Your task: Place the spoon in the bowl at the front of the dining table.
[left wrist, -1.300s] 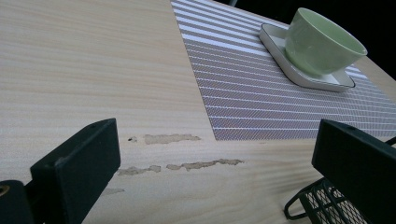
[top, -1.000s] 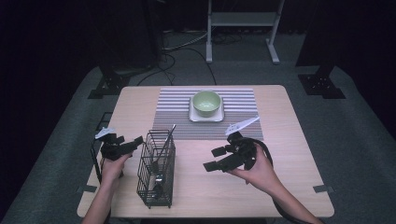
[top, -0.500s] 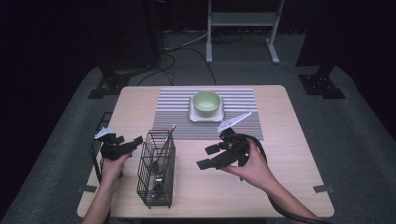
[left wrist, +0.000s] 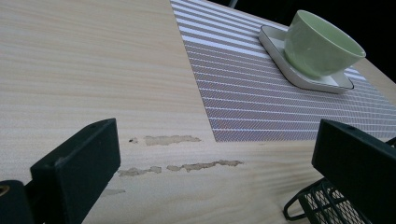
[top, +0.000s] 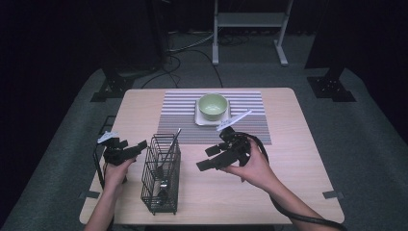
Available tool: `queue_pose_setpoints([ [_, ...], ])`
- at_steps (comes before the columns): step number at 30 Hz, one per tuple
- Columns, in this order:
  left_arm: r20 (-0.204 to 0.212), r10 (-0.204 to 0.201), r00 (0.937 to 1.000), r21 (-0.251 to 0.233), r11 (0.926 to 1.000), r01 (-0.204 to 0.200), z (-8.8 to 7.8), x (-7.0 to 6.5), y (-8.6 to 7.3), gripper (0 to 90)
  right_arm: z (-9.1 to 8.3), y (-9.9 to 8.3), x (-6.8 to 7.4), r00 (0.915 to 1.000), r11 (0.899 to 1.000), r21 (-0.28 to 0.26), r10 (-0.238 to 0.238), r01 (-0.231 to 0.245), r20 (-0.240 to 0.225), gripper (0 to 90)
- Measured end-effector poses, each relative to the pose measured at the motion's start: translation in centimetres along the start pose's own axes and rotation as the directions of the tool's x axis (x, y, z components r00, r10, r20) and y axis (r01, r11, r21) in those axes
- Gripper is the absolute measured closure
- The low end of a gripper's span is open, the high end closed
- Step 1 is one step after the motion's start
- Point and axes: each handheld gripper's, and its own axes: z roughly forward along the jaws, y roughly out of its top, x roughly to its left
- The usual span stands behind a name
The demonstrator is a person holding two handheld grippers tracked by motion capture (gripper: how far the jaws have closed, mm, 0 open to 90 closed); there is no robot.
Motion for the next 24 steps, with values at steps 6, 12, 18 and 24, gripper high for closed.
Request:
queue_pose_setpoints([
  [6,0.0,-0.001,1.0,-0.002,1.0,0.001,0.0,0.0,0.0,0.0,0.5,0.8,0.3,0.9999,1.0,0.01,0.003,-0.003,-0.014,23.5],
  [12,0.001,-0.001,1.0,-0.003,1.0,0.001,0.0,0.0,0.0,0.0,1.3,1.6,0.4,0.9996,1.0,0.021,0.004,-0.003,-0.027,23.5],
  [18,0.001,-0.002,1.0,-0.004,1.0,0.002,-0.1,0.0,0.1,0.0,1.7,2.3,0.8,0.9994,0.999,0.032,-0.001,0.003,-0.033,23.6],
  [24,0.002,-0.001,1.0,-0.003,1.0,0.001,-0.1,0.0,0.1,0.0,2.1,2.8,1.0,0.9995,0.999,0.044,-0.009,0.011,-0.031,23.6],
])
